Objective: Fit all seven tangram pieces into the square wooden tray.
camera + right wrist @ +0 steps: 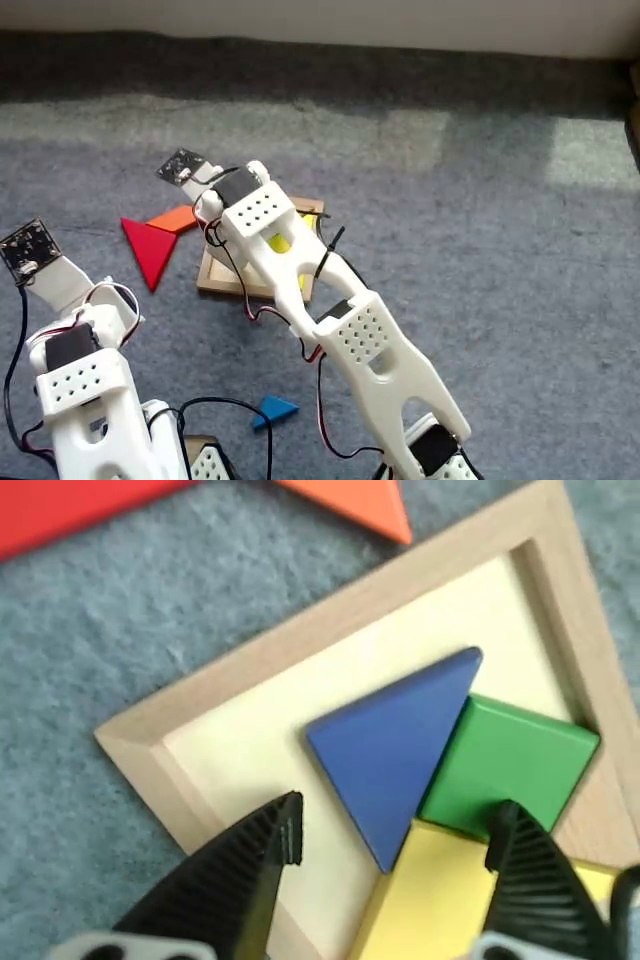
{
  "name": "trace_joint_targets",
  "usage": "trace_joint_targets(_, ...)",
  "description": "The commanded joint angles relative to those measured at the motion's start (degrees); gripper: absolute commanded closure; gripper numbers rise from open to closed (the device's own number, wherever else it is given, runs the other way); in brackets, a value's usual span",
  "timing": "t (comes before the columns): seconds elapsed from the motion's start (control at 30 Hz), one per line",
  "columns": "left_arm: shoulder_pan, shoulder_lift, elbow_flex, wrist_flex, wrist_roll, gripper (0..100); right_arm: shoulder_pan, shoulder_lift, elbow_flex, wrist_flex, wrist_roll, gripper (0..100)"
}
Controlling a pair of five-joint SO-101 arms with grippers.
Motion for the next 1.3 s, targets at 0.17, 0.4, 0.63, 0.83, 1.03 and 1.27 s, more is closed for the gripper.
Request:
trace_joint_targets(0.17,-0.4,-0.84,-2.42,-1.32,0.0,100,1.8,-2.42,-17.01,10.24,-3.87,71.3)
trace_joint_targets(0.4,-0.4,-0.84,-2.07,-3.16,0.09,100,5.49,-2.51,-23.78,10.24,-8.35,72.6)
trace_joint_targets(0.63,-0.92,-0.84,-2.24,-3.16,0.09,100,5.41,-7.52,-23.96,10.24,-14.42,90.3)
trace_joint_targets(0.83,-5.76,-0.84,-2.68,-3.16,0.18,100,5.32,-20.44,-10.51,10.24,-22.59,97.4)
trace_joint_targets(1.03,-6.46,-0.84,-2.95,-3.16,2.02,100,3.21,-35.12,18.77,9.8,-24.0,98.0)
trace_joint_targets(1.27,-6.37,-0.84,-2.95,-3.16,2.02,100,2.68,-46.81,48.75,-7.25,-24.35,99.3)
